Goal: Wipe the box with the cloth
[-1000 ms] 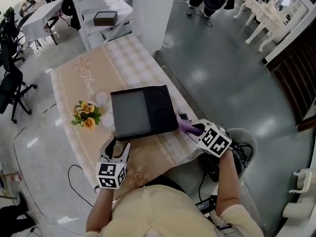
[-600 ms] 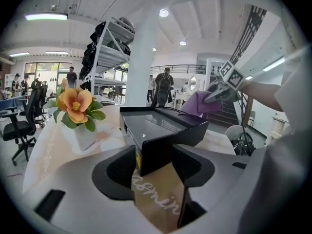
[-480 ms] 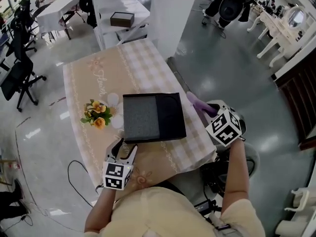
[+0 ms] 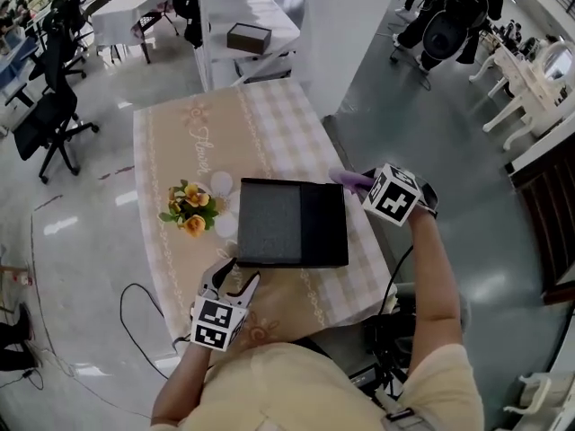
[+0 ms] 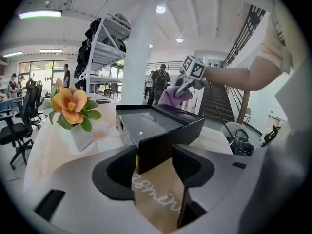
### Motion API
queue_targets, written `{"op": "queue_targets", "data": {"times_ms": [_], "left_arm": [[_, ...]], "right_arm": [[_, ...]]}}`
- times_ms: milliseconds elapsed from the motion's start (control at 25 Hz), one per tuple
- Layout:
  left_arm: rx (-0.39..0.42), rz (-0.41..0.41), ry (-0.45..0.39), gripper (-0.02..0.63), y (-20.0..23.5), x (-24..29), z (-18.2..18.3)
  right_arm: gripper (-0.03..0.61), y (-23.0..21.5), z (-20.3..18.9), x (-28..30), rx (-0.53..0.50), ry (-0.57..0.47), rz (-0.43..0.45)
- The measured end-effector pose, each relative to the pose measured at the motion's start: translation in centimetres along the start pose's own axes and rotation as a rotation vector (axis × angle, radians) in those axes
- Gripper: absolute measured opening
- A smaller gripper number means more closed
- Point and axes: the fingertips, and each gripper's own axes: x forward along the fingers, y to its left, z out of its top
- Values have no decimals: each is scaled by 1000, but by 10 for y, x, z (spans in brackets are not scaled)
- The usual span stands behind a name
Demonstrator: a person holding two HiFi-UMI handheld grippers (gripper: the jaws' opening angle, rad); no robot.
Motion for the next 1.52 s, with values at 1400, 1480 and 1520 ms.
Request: {"op": "queue_targets", "data": {"times_ms": [1400, 1480, 1520], "left_arm": [[-51, -3, -8, 233, 2, 6, -2], [-60, -6, -11, 233, 2, 6, -1], [-60, -8, -13, 233, 1, 6, 0]], "right_arm": [[71, 40, 149, 70, -420, -113, 457], [71, 42, 159, 71, -426, -133, 455], [71, 43, 163, 71, -429, -141, 453]]}}
